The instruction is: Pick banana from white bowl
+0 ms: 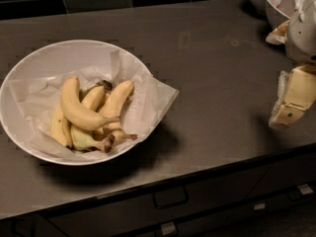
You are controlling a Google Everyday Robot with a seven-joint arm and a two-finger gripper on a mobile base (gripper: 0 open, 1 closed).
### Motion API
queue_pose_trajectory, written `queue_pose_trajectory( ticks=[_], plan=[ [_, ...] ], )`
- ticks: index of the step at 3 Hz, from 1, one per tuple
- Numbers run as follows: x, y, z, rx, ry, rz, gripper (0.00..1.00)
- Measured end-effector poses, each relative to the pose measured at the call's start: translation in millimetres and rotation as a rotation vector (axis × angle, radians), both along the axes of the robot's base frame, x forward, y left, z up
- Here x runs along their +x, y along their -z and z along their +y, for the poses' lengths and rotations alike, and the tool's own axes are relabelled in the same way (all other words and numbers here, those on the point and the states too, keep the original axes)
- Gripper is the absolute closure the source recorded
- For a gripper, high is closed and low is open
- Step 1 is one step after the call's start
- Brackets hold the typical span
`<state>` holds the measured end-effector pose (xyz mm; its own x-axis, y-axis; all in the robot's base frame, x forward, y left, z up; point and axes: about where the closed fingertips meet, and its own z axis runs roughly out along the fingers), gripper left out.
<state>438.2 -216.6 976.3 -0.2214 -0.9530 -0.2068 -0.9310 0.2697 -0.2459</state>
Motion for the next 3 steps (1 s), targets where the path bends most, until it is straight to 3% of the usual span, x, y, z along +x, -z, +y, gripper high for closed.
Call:
queue_pose_trajectory(
  ticks=[1,2,3],
  plan=[
    [0.0,0.0,0.1,0.0,0.0,0.0,0.0],
    [4.1,-2.4,17.2,0.004,-0.038,-0.014,0.0],
    [9.8,-5.0,59.1,0.02,-0.159,-0.026,0.0]
  ],
)
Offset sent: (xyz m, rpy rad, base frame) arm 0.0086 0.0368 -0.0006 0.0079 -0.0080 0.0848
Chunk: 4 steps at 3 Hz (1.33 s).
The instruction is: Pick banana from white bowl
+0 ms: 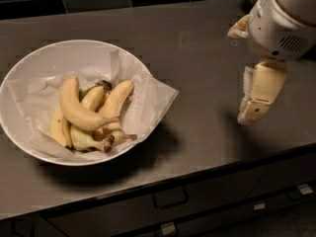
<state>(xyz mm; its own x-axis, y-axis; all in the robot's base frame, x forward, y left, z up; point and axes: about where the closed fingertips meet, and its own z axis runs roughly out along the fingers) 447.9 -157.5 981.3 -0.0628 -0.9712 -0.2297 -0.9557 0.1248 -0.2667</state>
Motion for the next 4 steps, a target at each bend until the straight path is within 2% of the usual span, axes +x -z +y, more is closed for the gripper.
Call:
queue_pose_trajectory(
  ticks=[1,2,3,4],
  plan=[
    [10.9,10.1,40.5,0.107,-0.155,0.027,0.0],
    [11.0,10.1,40.5,0.106,-0.155,0.026,0.0],
    [14.4,9.5,63.3,0.097,-0.219,0.026,0.0],
    [16.9,13.6,112.3,0.074,-0.356,0.046,0.0]
  ],
)
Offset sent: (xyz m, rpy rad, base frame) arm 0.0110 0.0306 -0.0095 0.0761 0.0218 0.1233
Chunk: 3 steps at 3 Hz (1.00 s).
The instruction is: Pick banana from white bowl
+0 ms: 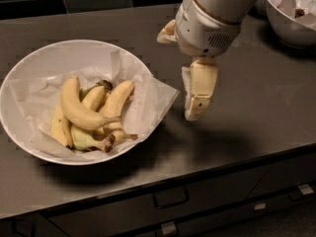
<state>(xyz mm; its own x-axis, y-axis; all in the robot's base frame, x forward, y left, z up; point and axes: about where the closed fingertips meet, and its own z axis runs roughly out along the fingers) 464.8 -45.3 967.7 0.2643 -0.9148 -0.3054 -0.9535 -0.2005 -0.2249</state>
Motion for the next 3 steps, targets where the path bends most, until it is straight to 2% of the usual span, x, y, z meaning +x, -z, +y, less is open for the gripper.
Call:
queue_pose_trajectory(
  ticks=[1,2,3],
  plan=[
    [1.5,6.4,42.5,-0.004,-0.115,0.014,0.0],
    [-0.2,3.2,74.3,0.006,-0.198,-0.005,0.0],
    [-0.2,3.3,74.4,0.007,-0.198,-0.005,0.0]
  ],
)
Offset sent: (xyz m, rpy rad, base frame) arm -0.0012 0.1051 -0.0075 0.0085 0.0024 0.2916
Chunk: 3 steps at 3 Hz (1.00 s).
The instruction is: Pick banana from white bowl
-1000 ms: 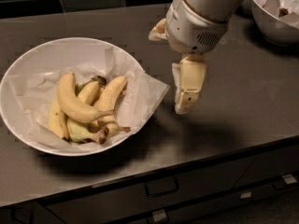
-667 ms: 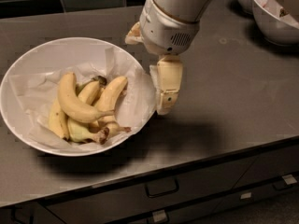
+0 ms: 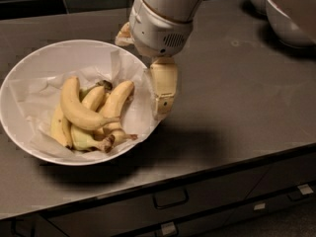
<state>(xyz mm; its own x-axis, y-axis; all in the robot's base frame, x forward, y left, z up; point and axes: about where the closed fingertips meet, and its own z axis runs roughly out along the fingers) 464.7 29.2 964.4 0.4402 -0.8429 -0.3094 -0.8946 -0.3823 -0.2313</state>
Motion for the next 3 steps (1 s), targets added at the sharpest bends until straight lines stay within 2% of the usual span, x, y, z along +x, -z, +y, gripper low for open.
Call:
queue_pose_trajectory(
  ticks=[1,2,3],
  plan=[
    [5.4,13.0,28.9,0.017,-0.037,0.018,0.0],
    [10.2,27.1,78.8,-0.031,-0.071,0.018,0.0],
    [10.2,27.0,78.9,-0.031,-0.071,0.018,0.0]
  ],
)
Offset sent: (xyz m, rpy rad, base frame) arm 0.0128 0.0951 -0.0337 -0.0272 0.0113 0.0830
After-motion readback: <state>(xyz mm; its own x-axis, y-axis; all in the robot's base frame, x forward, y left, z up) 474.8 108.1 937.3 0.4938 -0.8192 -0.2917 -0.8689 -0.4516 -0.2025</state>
